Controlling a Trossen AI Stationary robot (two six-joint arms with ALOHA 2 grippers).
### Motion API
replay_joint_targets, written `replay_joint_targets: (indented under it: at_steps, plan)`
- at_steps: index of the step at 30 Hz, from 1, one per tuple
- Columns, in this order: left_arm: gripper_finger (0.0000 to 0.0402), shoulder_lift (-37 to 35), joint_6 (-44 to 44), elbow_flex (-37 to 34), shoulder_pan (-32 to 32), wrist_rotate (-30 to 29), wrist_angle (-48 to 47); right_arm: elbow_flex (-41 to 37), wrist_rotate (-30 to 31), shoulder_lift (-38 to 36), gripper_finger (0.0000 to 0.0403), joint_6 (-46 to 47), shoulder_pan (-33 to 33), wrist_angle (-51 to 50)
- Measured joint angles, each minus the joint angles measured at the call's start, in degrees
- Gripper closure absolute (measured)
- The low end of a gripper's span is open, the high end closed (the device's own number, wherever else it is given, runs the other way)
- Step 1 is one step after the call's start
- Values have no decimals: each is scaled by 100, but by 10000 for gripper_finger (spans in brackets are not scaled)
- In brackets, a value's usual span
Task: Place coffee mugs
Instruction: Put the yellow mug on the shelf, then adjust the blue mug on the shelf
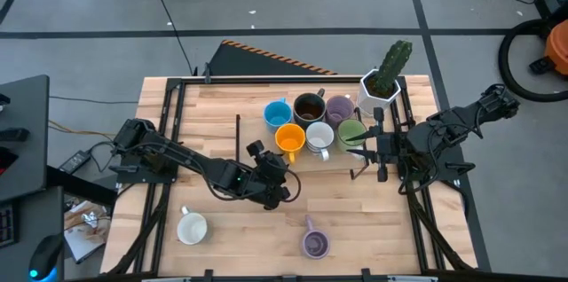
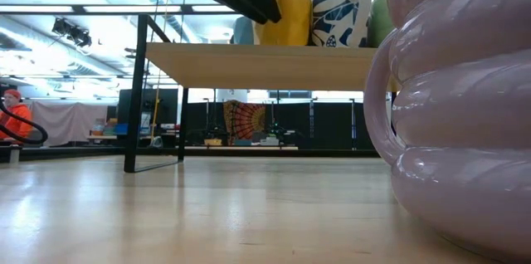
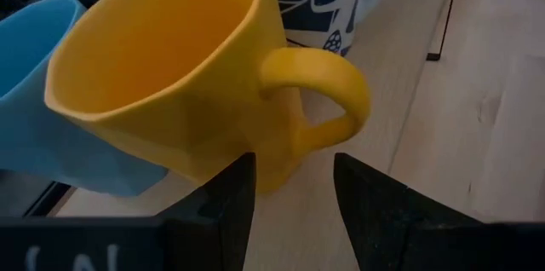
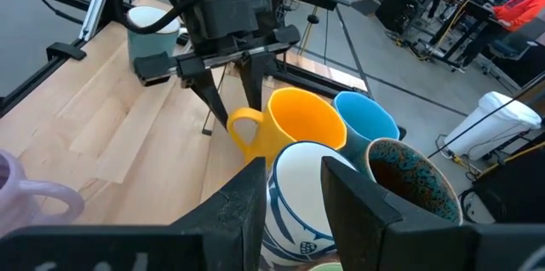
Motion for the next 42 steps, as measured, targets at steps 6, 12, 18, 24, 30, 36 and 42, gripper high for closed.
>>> replay_joint_targets:
  at_steps: [6, 12, 18, 24, 30, 36, 42]
  plan:
    - [235, 2, -40, 0, 11, -178, 11, -2, 0, -1, 282, 3, 0, -1]
    - [235, -3, -39, 13, 16, -40, 15, -1, 0, 0, 282, 2, 0, -1]
    - [235, -140, -54, 583, -195, 179, -617, -1, 2, -2, 282, -5, 0, -2]
    - [240, -370, -655, 951, -184, 295, -2532, -2, -89, 0, 282, -2, 0, 5]
    - [270, -670, -167, 946, 353, 1159, -3028, 0, -106, -2, 282, -24, 0, 96]
    - [292, -1119, 1063, 949, 1180, 2483, -3100, -1, -136, 0, 282, -149, 0, 96]
    - [313, -1733, 1895, 949, 2062, 4053, -3393, -2, -114, 0, 282, -311, 0, 93]
